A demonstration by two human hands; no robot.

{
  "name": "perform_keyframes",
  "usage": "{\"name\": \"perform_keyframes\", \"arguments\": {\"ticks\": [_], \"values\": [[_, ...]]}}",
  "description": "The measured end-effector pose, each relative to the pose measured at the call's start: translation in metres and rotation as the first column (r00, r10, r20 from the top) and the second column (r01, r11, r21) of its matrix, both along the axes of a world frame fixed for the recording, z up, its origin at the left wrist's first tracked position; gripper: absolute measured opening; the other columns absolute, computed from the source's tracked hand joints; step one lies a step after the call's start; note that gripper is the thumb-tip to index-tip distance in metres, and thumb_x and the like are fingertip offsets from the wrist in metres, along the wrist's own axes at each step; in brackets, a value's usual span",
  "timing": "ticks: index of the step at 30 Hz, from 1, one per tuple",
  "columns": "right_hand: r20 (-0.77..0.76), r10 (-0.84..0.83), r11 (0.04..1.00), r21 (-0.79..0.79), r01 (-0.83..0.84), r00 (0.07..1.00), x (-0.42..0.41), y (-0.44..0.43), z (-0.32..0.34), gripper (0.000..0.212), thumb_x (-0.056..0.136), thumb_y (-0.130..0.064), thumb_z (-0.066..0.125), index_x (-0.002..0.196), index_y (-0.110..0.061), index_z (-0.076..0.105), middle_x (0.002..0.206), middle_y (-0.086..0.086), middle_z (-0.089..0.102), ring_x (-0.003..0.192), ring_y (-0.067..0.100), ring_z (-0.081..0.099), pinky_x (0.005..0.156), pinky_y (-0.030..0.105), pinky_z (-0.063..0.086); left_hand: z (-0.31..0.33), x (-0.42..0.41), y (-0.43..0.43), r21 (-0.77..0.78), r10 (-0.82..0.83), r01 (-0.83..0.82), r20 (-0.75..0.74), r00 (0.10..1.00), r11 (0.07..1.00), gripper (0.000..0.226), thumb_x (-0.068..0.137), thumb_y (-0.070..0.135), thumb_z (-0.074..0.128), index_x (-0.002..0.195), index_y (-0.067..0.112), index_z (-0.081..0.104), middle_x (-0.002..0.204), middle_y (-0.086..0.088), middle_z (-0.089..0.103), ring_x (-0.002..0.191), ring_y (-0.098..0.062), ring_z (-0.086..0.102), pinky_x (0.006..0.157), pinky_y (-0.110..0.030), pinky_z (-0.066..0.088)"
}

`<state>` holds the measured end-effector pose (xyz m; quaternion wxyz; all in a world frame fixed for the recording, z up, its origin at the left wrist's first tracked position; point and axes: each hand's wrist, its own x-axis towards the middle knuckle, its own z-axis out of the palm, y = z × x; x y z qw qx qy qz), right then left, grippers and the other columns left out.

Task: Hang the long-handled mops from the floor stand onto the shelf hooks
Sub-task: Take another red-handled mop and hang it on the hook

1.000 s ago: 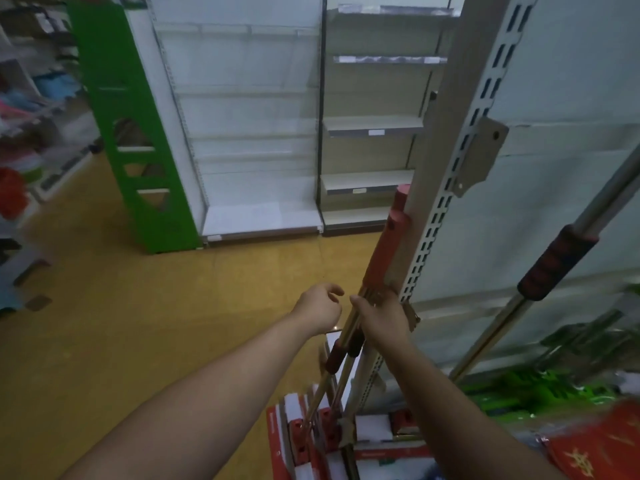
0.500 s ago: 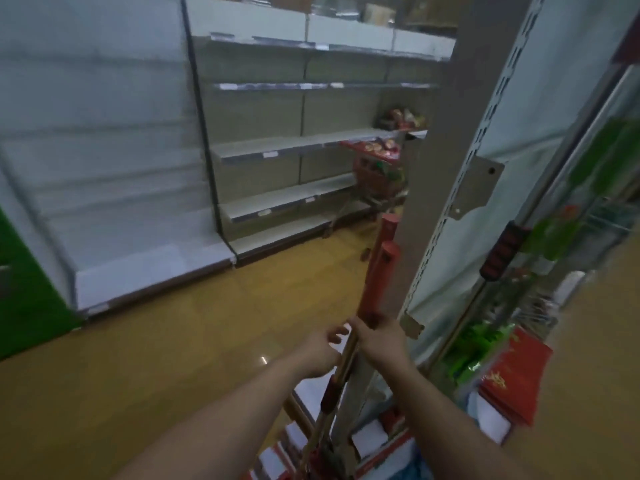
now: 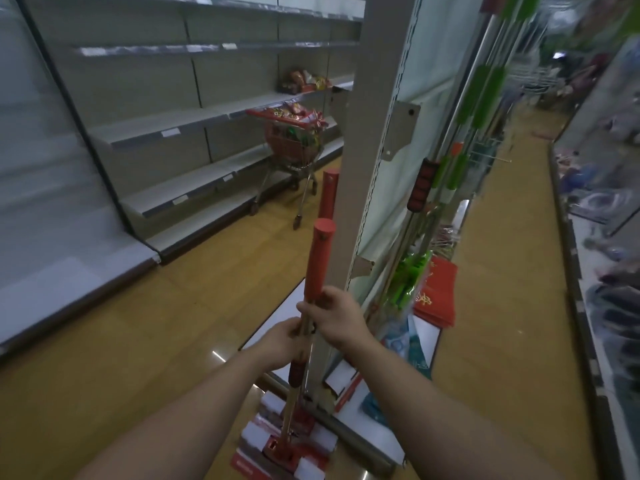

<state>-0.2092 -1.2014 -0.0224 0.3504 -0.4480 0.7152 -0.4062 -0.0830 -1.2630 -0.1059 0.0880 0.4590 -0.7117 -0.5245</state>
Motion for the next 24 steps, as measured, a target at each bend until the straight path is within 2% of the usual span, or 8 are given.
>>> {"name": "perform_keyframes", "arguments": {"ticks": [5, 8, 10, 13, 16, 18, 21, 24], "values": [[0.012, 0.003, 0.999, -0.04, -0.003, 1.0, 0.005, 0.016, 0.002, 0.012, 0.09, -0.025, 0.078, 0.091, -0.015, 0.072, 0.091, 0.006, 0.076, 0.089, 0.024, 0.073, 0.085, 0.043, 0.059, -0.009, 0.01, 0.007, -0.012, -0.018, 0.018, 0.01, 1.0, 1.0, 0.019, 0.098, 0.049, 0.059, 0.084, 0.037, 0.063, 0.062, 0.024, 0.06, 0.054, 0.004, 0.051, 0.064, -0.025, 0.041], [0.026, 0.027, 0.997, -0.07, -0.025, 0.999, 0.003, 0.026, 0.001, 0.009, 0.089, -0.025, 0.079, 0.087, -0.019, 0.072, 0.084, 0.0, 0.073, 0.078, 0.012, 0.07, 0.074, 0.029, 0.056, -0.001, 0.013, 0.014, -0.039, -0.036, 0.037, 0.025, 0.999, 0.999, 0.024, 0.097, 0.049, 0.06, 0.074, 0.053, 0.062, 0.069, 0.029, 0.065, 0.059, 0.009, 0.057, 0.066, -0.024, 0.042], [0.044, 0.025, 0.996, -0.091, -0.021, 0.999, 0.001, 0.032, 0.003, 0.009, 0.089, -0.024, 0.079, 0.087, -0.018, 0.073, 0.082, 0.001, 0.074, 0.073, 0.006, 0.067, 0.071, 0.022, 0.054, 0.005, 0.013, 0.019, -0.061, -0.043, 0.044, 0.022, 0.999, 0.997, 0.025, 0.097, 0.048, 0.06, 0.072, 0.054, 0.062, 0.069, 0.029, 0.065, 0.057, 0.009, 0.057, 0.063, -0.025, 0.04], [0.083, 0.014, 0.99, -0.138, -0.002, 0.996, -0.003, 0.037, 0.014, 0.011, 0.089, -0.019, 0.079, 0.092, -0.009, 0.076, 0.089, 0.012, 0.077, 0.079, 0.015, 0.073, 0.077, 0.032, 0.059, 0.015, 0.012, 0.024, -0.079, -0.046, 0.044, -0.028, 0.999, 0.996, 0.017, 0.096, 0.046, 0.063, 0.08, 0.048, 0.067, 0.075, 0.027, 0.07, 0.067, 0.008, 0.063, 0.069, -0.028, 0.047], [0.056, 0.015, 0.987, -0.162, -0.006, 0.998, -0.01, 0.041, 0.03, 0.015, 0.091, -0.02, 0.078, 0.098, -0.007, 0.077, 0.094, 0.016, 0.078, 0.091, 0.027, 0.075, 0.087, 0.044, 0.061, 0.028, 0.009, 0.025, -0.091, -0.059, 0.051, -0.086, 0.995, 0.995, 0.009, 0.094, 0.047, 0.065, 0.09, 0.043, 0.072, 0.093, 0.019, 0.076, 0.095, -0.005, 0.07, 0.091, -0.036, 0.055], [0.057, 0.021, 0.981, -0.194, -0.009, 0.998, -0.015, 0.044, 0.042, 0.015, 0.092, -0.021, 0.077, 0.099, -0.007, 0.077, 0.095, 0.017, 0.078, 0.093, 0.03, 0.075, 0.089, 0.047, 0.06, 0.041, 0.005, 0.028, -0.115, -0.076, 0.062, -0.121, 0.99, 0.991, 0.018, 0.09, 0.057, 0.064, 0.091, 0.042, 0.073, 0.095, 0.011, 0.076, 0.094, -0.014, 0.07, 0.089, -0.037, 0.054], [0.04, 0.005, 0.972, -0.237, 0.004, 0.999, -0.024, 0.05, 0.059, 0.012, 0.092, -0.024, 0.078, 0.096, -0.013, 0.078, 0.085, 0.004, 0.077, 0.081, 0.015, 0.072, 0.082, 0.039, 0.059, 0.059, 0.0, 0.033, -0.121, -0.104, 0.077, -0.229, 0.968, 0.99, 0.038, 0.081, 0.066, 0.061, 0.095, 0.034, 0.074, 0.088, 0.0, 0.072, 0.083, -0.014, 0.065, 0.081, -0.036, 0.05], [0.056, 0.023, 0.962, -0.274, -0.007, 0.998, -0.03, 0.058, 0.076, 0.006, 0.093, -0.024, 0.077, 0.094, -0.018, 0.078, 0.08, -0.007, 0.073, 0.077, 0.006, 0.069, 0.077, 0.031, 0.057, 0.075, -0.005, 0.038, -0.134, -0.139, 0.104, -0.287, 0.948, 0.986, 0.046, 0.082, 0.063, 0.061, 0.102, 0.024, 0.074, 0.104, -0.016, 0.072, 0.089, -0.022, 0.067, 0.085, -0.042, 0.053]]}}
